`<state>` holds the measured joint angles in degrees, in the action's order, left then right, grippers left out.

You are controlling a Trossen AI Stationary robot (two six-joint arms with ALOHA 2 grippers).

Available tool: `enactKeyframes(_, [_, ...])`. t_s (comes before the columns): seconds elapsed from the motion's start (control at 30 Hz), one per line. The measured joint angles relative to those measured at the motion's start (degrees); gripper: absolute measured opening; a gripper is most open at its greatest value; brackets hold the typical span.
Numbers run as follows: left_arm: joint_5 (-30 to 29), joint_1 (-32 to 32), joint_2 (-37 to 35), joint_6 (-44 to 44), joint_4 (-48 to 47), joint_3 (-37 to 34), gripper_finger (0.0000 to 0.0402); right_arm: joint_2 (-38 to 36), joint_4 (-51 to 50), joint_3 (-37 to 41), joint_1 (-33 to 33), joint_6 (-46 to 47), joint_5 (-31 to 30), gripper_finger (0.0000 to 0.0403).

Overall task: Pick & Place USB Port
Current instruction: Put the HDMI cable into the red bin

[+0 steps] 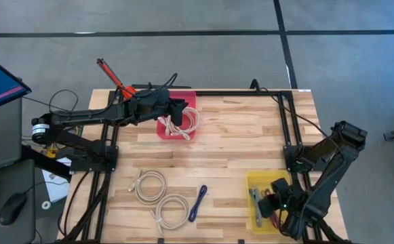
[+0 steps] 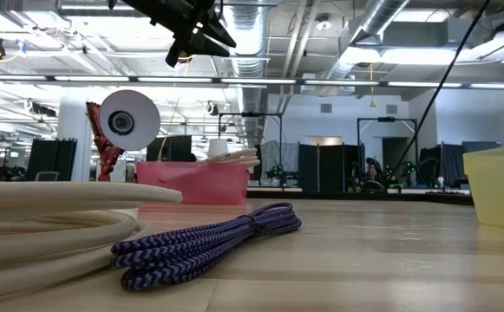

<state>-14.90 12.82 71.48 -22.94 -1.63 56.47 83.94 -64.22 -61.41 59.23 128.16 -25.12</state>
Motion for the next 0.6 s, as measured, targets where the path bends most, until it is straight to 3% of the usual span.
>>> enactKeyframes(0.17, [0.0, 0.0, 0.0, 0.0, 0.0, 0.0, 0.0113, -3.1, -1.5, 0.0, -0.1, -2.6, -2.5, 0.0064])
enactKeyframes(0.4, [0.0, 0.0, 0.0, 0.0, 0.0, 0.0, 0.0113, -8.0, -7.4, 0.0, -0.5, -4.0, -10.4, 0.0064])
enactKeyframes(0.6, [0.0, 0.0, 0.0, 0.0, 0.1, 0.0, 0.0113, -12.2, -8.5, 0.0, -5.1, -15.3, -15.4, 0.0064])
